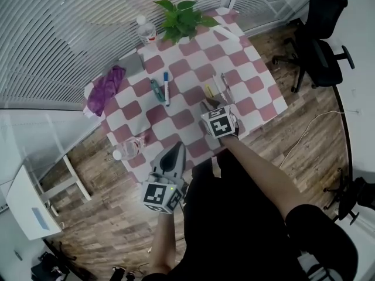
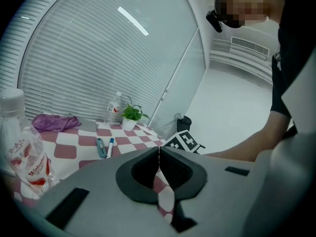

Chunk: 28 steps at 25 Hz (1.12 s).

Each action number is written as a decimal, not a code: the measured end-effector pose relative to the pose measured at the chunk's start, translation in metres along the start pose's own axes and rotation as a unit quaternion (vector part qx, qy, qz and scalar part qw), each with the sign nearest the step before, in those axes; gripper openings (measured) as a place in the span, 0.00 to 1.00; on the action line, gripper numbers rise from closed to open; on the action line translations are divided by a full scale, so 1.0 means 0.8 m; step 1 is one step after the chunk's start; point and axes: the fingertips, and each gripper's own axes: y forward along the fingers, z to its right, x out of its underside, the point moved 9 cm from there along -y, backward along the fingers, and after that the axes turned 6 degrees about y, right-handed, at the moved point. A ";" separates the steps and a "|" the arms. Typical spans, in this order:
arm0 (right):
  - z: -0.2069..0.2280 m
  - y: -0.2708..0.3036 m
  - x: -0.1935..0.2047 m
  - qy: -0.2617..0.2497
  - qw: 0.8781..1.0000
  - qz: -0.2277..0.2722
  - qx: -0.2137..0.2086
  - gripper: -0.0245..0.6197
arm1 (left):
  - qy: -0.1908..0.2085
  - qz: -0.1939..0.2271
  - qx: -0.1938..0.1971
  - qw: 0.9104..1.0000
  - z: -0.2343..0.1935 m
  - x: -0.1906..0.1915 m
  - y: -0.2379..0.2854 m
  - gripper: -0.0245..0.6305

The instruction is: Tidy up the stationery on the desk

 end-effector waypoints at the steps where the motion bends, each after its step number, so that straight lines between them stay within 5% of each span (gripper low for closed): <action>1: -0.008 0.004 -0.003 0.015 1.000 0.001 -0.008 0.19 | -0.001 0.000 -0.003 1.000 -0.002 0.001 -0.002 0.09; 5: -0.038 0.025 -0.015 0.071 0.997 0.008 -0.043 0.21 | -0.010 -0.001 -0.018 1.000 -0.010 0.006 -0.013 0.09; 16: -0.116 0.088 -0.035 0.052 0.997 0.003 -0.064 0.38 | -0.027 -0.007 -0.055 0.998 -0.037 0.020 -0.051 0.09; 28: -0.135 0.118 -0.041 0.036 0.999 -0.017 -0.030 0.28 | -0.036 -0.003 -0.069 0.997 -0.054 0.013 -0.063 0.09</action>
